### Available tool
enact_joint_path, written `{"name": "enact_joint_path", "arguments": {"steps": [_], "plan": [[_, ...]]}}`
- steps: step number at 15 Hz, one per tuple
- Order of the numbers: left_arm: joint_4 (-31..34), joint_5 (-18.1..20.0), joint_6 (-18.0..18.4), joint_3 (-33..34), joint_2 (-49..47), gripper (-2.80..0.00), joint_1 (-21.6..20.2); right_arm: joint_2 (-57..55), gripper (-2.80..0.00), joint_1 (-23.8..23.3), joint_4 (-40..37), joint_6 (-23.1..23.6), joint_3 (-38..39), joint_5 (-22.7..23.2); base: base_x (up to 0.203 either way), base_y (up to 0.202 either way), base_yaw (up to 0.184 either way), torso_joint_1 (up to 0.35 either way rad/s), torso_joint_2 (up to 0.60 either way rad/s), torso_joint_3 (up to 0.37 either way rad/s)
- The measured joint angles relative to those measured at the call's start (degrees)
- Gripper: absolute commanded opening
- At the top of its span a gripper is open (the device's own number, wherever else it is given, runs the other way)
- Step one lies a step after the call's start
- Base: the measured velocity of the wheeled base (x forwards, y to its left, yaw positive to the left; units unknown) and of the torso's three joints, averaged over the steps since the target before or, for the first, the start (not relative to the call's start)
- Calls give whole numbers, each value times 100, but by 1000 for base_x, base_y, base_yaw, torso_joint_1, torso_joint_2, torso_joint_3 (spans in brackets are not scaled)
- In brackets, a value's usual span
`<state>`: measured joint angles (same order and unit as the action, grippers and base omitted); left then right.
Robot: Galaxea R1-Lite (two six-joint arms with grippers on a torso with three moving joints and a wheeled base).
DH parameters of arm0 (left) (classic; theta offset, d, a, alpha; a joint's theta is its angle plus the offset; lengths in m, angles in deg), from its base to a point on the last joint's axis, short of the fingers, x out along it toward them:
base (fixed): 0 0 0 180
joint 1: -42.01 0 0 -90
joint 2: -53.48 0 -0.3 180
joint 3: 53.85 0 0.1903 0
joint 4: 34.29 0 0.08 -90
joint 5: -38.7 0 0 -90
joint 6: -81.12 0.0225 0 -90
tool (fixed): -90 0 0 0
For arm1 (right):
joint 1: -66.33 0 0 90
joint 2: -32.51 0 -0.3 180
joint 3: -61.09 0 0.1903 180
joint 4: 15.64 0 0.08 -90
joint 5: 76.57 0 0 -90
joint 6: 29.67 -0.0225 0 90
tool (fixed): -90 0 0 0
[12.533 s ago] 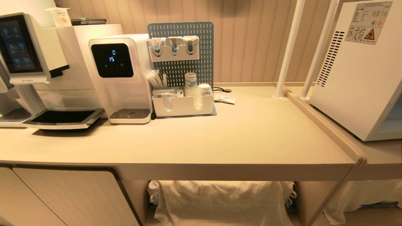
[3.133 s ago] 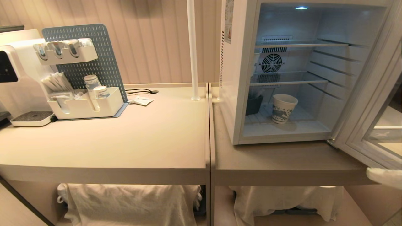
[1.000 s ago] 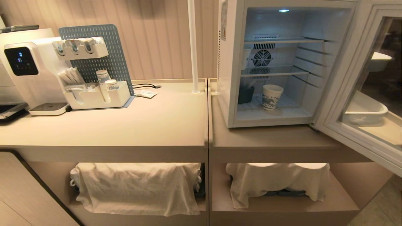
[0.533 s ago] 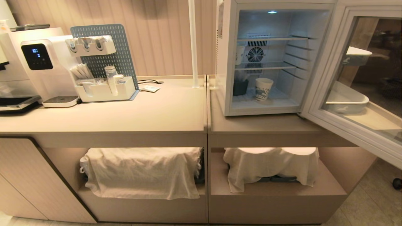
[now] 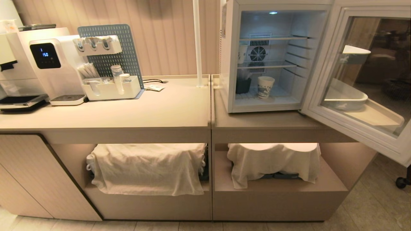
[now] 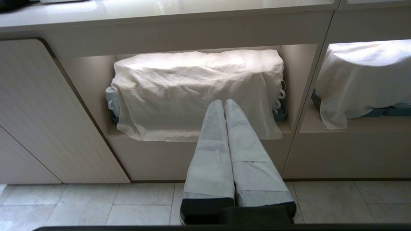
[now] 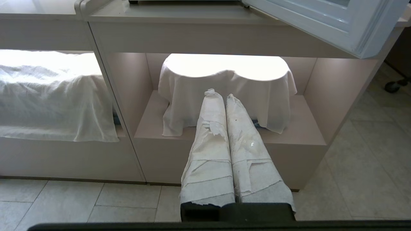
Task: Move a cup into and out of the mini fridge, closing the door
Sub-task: Close the freezer door
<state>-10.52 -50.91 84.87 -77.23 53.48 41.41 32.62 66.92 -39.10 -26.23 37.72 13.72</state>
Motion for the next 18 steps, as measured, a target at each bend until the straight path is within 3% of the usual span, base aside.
{"name": "enact_joint_path", "arguments": {"steps": [3,18], "plan": [[-7,29,209,-6,0,-280,11,-1,-280,-11,0,11,0,6,-1,-64,-5,2,4,0],[1,38,176,-9,0,-280,0,-4,-280,-2,10,-27,0,-1,0,-192,0,3,2,2]]}}
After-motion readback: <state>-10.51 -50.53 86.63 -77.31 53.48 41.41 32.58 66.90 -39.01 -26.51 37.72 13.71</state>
